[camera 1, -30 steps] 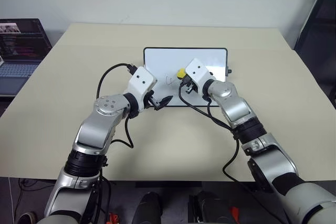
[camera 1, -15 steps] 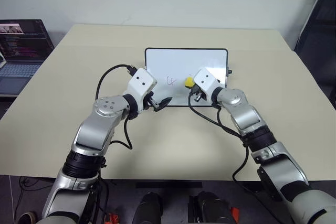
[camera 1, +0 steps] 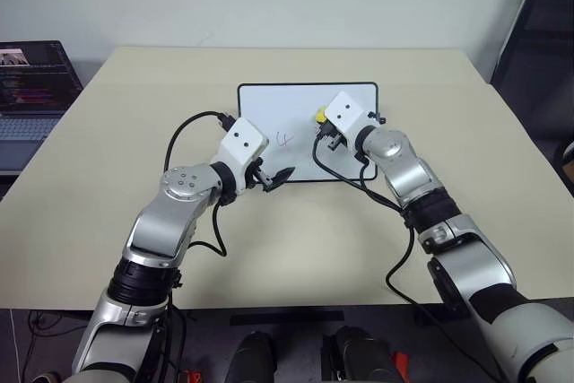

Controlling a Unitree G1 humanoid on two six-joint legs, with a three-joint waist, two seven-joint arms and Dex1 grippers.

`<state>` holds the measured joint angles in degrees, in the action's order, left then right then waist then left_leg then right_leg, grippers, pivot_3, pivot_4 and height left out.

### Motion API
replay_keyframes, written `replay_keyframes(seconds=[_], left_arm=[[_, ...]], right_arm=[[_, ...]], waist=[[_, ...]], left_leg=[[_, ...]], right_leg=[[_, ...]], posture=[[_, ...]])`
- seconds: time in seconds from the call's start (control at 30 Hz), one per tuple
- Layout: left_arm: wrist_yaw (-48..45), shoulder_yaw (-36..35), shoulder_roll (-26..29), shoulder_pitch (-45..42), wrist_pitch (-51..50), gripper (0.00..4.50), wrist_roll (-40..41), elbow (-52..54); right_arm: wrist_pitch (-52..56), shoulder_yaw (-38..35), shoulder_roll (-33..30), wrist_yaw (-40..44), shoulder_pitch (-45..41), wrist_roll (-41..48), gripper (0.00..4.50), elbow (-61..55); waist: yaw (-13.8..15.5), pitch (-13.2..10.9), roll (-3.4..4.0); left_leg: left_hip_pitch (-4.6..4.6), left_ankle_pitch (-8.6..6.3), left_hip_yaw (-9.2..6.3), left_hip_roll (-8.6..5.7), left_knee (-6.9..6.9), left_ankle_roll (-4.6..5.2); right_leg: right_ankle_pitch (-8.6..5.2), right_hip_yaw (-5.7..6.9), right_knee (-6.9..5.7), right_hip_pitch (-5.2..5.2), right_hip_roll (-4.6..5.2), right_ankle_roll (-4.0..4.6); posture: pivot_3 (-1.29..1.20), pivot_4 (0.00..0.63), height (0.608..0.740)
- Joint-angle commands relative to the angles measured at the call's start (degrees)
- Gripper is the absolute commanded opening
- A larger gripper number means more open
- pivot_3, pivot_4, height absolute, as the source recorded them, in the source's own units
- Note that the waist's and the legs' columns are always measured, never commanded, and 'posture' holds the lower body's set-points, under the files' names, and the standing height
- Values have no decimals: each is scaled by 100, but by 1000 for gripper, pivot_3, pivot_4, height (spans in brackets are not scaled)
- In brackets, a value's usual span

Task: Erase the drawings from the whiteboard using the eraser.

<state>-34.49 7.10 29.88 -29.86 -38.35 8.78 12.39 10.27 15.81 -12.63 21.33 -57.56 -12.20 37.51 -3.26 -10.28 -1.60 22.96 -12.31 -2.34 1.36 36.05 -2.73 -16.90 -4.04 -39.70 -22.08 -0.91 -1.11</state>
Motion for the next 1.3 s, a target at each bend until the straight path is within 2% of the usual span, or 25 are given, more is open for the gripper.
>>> replay_keyframes(seconds=[0.03,0.27,0.53,0.7,0.8,1.0,1.3], left_arm=[[9,-48,13,33,116,4500,-21,130],[17,-54,18,97,162,4500,-36,108],[-3,-16,3,76,237,4500,-47,32],[-11,-13,7,91,242,4500,-41,45],[-13,-19,15,94,244,4500,-44,39],[4,-44,40,177,305,4500,-76,-1],[164,-185,-19,311,290,4500,-124,-7]], right_arm=[[-56,-12,-55,248,21,-4,1071,79],[205,275,-133,901,425,-157,1071,-402],[-208,38,3,89,37,-306,1070,-135],[-304,24,77,-41,-218,-289,1070,123],[-286,79,73,115,-228,-280,1070,144],[159,320,18,990,190,-236,1070,-391],[262,-338,-99,574,368,59,1070,-1151]], waist=[[0,0,0],[-8,0,0],[-10,0,0],[-5,-1,0],[-6,-1,0],[-9,-1,0],[-1,-2,0]], left_leg=[[0,0,-2,1,0,0],[-3,0,-3,1,2,0],[-5,1,-3,1,5,0],[2,0,-3,0,2,0],[6,0,-4,0,-2,-1],[4,-1,-4,1,-3,-1],[8,-1,-7,0,-2,-1]], right_leg=[[0,0,1,0,0,0],[0,-2,-4,0,0,-1],[-1,-3,-10,-1,0,-2],[0,-3,-7,-6,0,-1],[0,-4,-4,-12,1,0],[-1,-3,-4,-11,1,0],[-1,-2,-3,-13,1,0]], posture=[[0,150,740],[0,150,740],[0,150,740],[0,150,740],[0,150,740],[0,150,740],[0,150,740]])
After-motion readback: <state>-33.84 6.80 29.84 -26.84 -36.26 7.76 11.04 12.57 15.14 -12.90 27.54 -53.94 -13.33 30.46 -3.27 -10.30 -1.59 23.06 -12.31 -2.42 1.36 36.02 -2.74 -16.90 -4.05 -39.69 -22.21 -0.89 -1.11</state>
